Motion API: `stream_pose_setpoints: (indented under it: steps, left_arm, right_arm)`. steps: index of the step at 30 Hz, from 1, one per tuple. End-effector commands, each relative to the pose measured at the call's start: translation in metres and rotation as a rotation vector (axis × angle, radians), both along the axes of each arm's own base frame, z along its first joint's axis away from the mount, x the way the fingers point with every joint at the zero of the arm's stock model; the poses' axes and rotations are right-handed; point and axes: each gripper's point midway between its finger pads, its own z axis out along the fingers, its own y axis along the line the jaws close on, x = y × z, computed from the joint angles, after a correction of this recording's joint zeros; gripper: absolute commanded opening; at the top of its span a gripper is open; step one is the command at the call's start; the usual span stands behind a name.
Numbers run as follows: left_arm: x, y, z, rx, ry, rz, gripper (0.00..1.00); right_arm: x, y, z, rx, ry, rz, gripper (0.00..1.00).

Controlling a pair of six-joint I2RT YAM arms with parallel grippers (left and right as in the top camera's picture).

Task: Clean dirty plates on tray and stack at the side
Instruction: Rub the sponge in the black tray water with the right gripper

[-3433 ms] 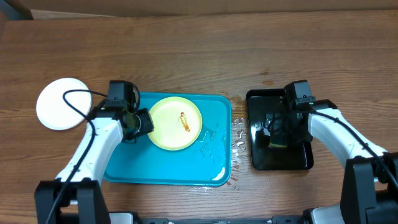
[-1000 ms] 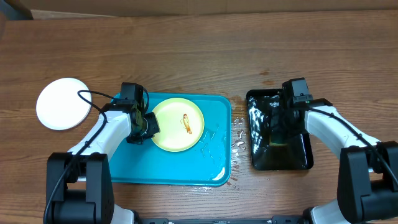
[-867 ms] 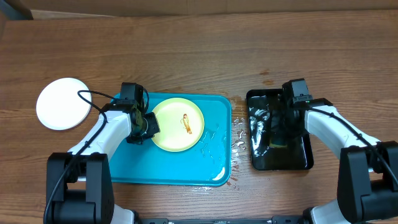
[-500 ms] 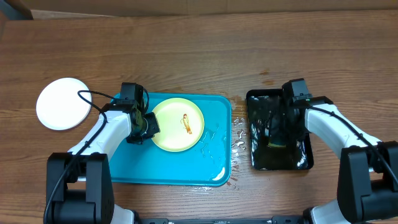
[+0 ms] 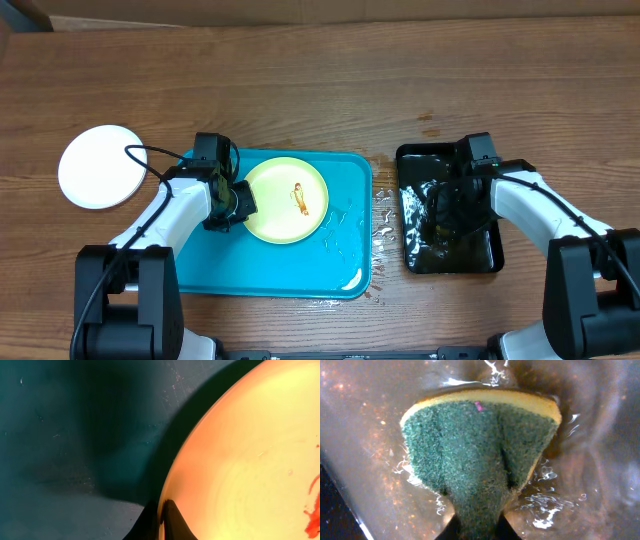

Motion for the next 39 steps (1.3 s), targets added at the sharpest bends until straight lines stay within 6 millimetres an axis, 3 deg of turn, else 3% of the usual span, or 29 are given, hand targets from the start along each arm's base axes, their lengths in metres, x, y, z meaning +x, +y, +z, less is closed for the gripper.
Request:
stream_pose_setpoints:
  steps: [1,2,3,7,10,15,22,24,25,26,27,28,29,30,35,39]
  left_arm:
    - [-0.01,0.003,-0.008,0.026,0.039,-0.006,0.05]
    - [-0.01,0.003,-0.008,0.026,0.039,-0.006,0.04]
    - [-0.01,0.003,-0.008,0.026,0.038,-0.006,0.05]
    - [-0.009,0.002,-0.008,0.025,0.036,-0.006,0.05]
    - [-0.009,0.003,-0.008,0.026,0.036,-0.006,0.06]
    - [-0.009,0.003,-0.008,0.026,0.036,-0.006,0.07]
    - [-0.009,0.003,-0.008,0.026,0.034,-0.006,0.08]
    - [-0.009,0.003,-0.008,0.026,0.034,-0.006,0.08]
    - [-0.009,0.003,-0.008,0.026,0.034,-0.006,0.08]
    - [-0.009,0.003,-0.008,0.026,0.034,-0.006,0.08]
    - [-0.009,0.003,-0.008,0.026,0.034,-0.006,0.08]
    - [-0.009,0.003,-0.008,0.026,0.034,-0.006,0.08]
    - [-0.009,0.003,-0.008,0.026,0.034,-0.006,0.09]
    - [-0.009,0.003,-0.008,0.026,0.034,-0.006,0.09]
    - [-0.009,0.003,-0.008,0.028,0.034,-0.006,0.09]
    - [-0.009,0.003,-0.008,0.029,0.034,-0.006,0.1]
  right_arm:
    - [-0.018,0.001,-0.011,0.005,0.068,0.006,0.35]
    - [-0.018,0.001,-0.006,0.003,0.079,0.006,0.58]
    - [-0.017,0.0,-0.001,0.001,0.089,0.006,0.67]
    - [-0.002,0.003,0.023,0.002,0.078,0.006,0.83]
    - [0.011,0.001,0.027,-0.009,0.032,0.005,0.86]
    - [0.006,-0.006,0.016,-0.047,0.039,-0.001,0.7]
    - [-0.028,-0.009,-0.008,-0.052,0.12,-0.023,0.65]
    - [-0.029,-0.009,-0.013,-0.052,0.113,-0.023,0.27]
    - [-0.028,-0.009,-0.013,-0.052,0.108,-0.023,0.15]
    - [-0.025,-0.009,-0.013,-0.05,0.098,-0.023,0.14]
    - [-0.022,-0.008,-0.011,-0.049,0.09,-0.022,0.21]
    - [-0.02,-0.008,-0.008,-0.048,0.087,-0.02,0.49]
    - [-0.017,-0.008,-0.005,-0.048,0.086,-0.019,0.71]
    - [-0.014,-0.007,0.0,-0.049,0.085,-0.019,0.79]
    - [0.009,-0.011,0.016,-0.082,0.024,-0.014,0.93]
    - [0.022,-0.016,0.014,-0.111,-0.03,-0.02,0.93]
